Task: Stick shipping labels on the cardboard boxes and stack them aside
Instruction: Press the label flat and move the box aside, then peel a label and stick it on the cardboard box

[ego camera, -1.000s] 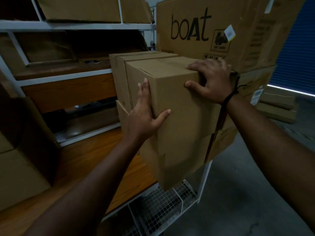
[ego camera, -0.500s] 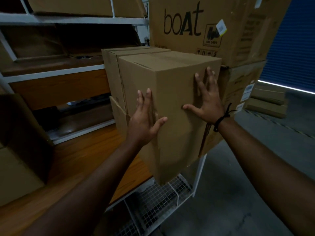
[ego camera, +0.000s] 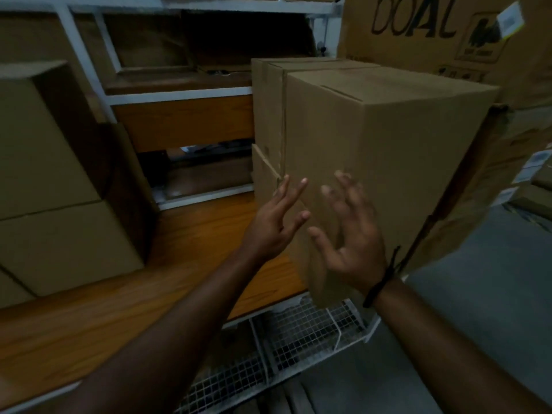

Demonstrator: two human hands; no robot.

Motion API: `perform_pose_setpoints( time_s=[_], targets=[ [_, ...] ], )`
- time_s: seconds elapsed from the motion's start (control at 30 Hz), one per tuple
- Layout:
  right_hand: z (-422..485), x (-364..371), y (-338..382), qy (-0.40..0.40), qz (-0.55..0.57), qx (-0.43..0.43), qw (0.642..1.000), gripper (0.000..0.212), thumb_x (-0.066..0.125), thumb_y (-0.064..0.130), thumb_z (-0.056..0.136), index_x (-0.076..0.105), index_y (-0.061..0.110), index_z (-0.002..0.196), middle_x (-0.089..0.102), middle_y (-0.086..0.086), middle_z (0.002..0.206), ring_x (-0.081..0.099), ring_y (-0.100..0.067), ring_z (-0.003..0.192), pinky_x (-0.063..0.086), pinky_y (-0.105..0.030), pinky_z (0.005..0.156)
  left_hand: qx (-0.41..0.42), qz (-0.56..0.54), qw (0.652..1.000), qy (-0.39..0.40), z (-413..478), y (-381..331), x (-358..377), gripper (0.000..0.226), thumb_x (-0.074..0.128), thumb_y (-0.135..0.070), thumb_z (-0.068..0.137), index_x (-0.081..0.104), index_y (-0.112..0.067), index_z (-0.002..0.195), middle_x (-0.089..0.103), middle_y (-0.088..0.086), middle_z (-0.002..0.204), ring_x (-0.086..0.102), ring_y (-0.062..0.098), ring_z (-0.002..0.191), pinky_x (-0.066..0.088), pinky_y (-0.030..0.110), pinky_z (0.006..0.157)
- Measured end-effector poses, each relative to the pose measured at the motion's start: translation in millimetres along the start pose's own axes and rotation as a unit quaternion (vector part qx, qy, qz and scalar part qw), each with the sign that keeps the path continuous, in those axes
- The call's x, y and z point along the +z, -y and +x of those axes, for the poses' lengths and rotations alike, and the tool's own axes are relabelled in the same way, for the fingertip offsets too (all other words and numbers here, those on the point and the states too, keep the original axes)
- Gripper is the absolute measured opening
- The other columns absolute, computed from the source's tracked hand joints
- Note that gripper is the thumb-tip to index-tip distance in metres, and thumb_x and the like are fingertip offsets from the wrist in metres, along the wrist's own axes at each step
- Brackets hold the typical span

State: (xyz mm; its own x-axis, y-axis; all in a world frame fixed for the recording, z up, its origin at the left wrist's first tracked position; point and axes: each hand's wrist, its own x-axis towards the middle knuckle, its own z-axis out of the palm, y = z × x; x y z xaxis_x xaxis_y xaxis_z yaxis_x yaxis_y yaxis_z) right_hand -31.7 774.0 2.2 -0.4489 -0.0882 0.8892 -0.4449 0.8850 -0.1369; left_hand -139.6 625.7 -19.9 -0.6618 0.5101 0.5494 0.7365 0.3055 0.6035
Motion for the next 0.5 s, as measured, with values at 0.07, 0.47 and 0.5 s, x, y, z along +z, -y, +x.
perform_pose_setpoints(
  time_s=[0.07, 0.47, 0.5],
  targets=[
    [-3.3, 20.7, 16.0, 0.026, 0.036, -0.004, 0.999, 0.058, 0.063, 0.027, 0.089, 0.042, 0.007, 0.139, 0.036, -0.017, 0.149, 0.031, -0.029, 0.142, 0.033, -0.053, 0.111, -0.003, 0.003, 1.0, -0.014, -15.2, 10.5, -10.5, 0.062, 0.044, -0.059, 0.095, 0.018, -0.048, 0.15, 0.013, -0.004, 0.164, 0.016, 0.015, 0.15, 0.034, 0.052, 0.114],
    [56.0, 138.9, 89.0, 0.214, 0.131, 0.129, 0.959, 0.065, 0.06, 0.037, 0.094, 0.029, 0.026, 0.151, 0.022, 0.0, 0.159, 0.027, -0.021, 0.143, 0.034, -0.042, 0.112, -0.152, 0.115, 0.961, -0.202, -123.9, 79.5, -223.1, 0.064, 0.052, -0.055, 0.093, 0.025, -0.046, 0.151, 0.026, 0.001, 0.16, 0.023, 0.005, 0.144, 0.034, 0.041, 0.114],
    [63.3, 150.1, 99.4, 0.223, 0.129, 0.129, 0.958, 0.066, 0.059, 0.037, 0.094, 0.028, 0.026, 0.151, 0.021, 0.0, 0.159, 0.026, -0.022, 0.144, 0.034, -0.041, 0.112, -0.16, 0.134, 0.954, -0.215, -131.3, 84.7, -242.0, 0.065, 0.052, -0.056, 0.093, 0.025, -0.044, 0.151, 0.027, 0.002, 0.16, 0.024, 0.008, 0.145, 0.035, 0.042, 0.114]
  ],
)
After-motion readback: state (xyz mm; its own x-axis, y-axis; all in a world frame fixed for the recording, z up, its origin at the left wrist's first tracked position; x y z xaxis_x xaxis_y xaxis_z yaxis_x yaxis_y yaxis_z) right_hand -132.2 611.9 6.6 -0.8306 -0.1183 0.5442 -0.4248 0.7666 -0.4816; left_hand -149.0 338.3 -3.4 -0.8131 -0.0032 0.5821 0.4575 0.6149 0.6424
